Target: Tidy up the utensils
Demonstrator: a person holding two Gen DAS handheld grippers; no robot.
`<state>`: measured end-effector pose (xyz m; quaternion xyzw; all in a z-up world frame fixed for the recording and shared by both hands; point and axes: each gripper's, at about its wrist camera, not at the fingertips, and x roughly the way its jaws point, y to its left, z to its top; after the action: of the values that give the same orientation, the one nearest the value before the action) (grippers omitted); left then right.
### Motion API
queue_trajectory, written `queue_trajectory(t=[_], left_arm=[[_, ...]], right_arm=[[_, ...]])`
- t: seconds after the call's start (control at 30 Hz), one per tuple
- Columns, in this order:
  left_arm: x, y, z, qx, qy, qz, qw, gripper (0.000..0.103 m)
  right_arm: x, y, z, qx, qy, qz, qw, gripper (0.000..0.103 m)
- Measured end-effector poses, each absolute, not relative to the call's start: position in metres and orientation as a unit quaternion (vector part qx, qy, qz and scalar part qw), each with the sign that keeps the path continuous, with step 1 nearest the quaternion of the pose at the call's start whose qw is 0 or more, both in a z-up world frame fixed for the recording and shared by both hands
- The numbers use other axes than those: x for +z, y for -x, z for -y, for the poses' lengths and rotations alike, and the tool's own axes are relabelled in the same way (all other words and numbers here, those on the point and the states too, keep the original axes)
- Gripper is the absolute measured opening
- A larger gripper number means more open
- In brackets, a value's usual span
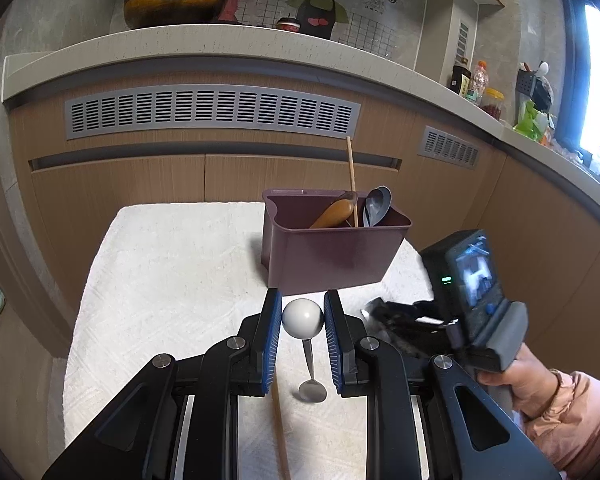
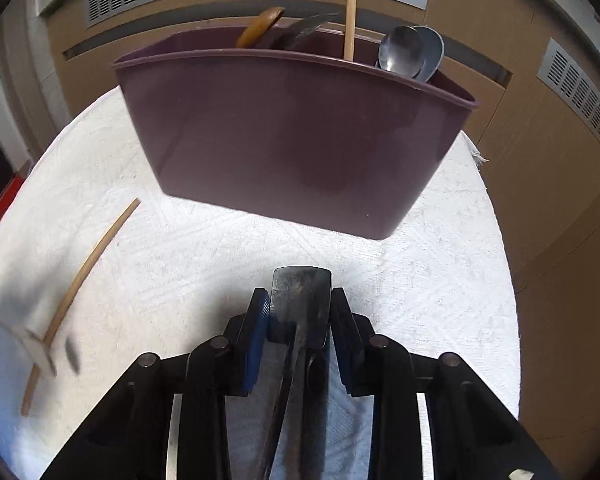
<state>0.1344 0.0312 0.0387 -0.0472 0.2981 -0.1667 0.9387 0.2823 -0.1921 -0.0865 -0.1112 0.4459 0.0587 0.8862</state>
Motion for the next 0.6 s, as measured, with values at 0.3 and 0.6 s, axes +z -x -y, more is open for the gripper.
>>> queue_trajectory(t=[0.3,0.6], left_arm=[[0.038,-0.134,-0.029,-0.171,0.052,-0.303,0.936,0.022],[0.038,-0.134,-0.027,-0.173,0.047,-0.303,0.936,0.022]], right_arm=[[-0.033,-0.235,0.229,0.120,0.062,-0.391,0.910,0.004],[-0.046,-0.229,0.234,0.106,0.059,-0.413,0.903,0.015]])
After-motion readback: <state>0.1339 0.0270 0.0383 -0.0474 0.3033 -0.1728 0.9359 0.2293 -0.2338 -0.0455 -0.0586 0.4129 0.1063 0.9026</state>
